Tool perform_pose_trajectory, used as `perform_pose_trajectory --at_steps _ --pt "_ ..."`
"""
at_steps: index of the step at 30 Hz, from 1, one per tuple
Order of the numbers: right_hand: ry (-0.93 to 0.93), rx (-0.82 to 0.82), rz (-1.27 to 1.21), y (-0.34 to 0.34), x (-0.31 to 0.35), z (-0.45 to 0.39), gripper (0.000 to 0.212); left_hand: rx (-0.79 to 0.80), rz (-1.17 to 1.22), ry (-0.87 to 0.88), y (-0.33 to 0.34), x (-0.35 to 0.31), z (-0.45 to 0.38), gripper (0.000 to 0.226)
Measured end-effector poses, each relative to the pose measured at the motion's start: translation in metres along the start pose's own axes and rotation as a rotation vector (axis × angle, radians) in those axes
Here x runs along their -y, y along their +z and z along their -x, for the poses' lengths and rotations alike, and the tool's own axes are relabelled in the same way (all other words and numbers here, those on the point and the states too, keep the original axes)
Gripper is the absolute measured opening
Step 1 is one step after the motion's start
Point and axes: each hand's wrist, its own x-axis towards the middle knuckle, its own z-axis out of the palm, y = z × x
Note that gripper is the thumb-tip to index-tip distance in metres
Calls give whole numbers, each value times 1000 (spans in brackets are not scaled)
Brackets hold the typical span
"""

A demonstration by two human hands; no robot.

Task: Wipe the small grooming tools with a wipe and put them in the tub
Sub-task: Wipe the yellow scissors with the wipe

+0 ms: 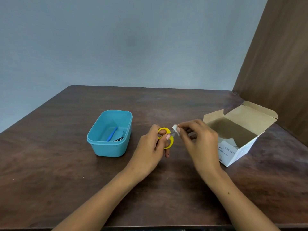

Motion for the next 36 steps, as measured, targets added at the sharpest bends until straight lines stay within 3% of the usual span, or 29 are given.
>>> perform_pose_trajectory --at_steps 10,28,36 --pt "98 -85 -41 -2 -3 -3 3 -9 10 13 -2 0 0 16" --pt "29 -32 -24 -3 0 1 8 5 41 22 -5 -5 1 17" --pt "232 -120 -106 -6 -9 -9 9 -1 95 -41 -7 -6 -1 14"
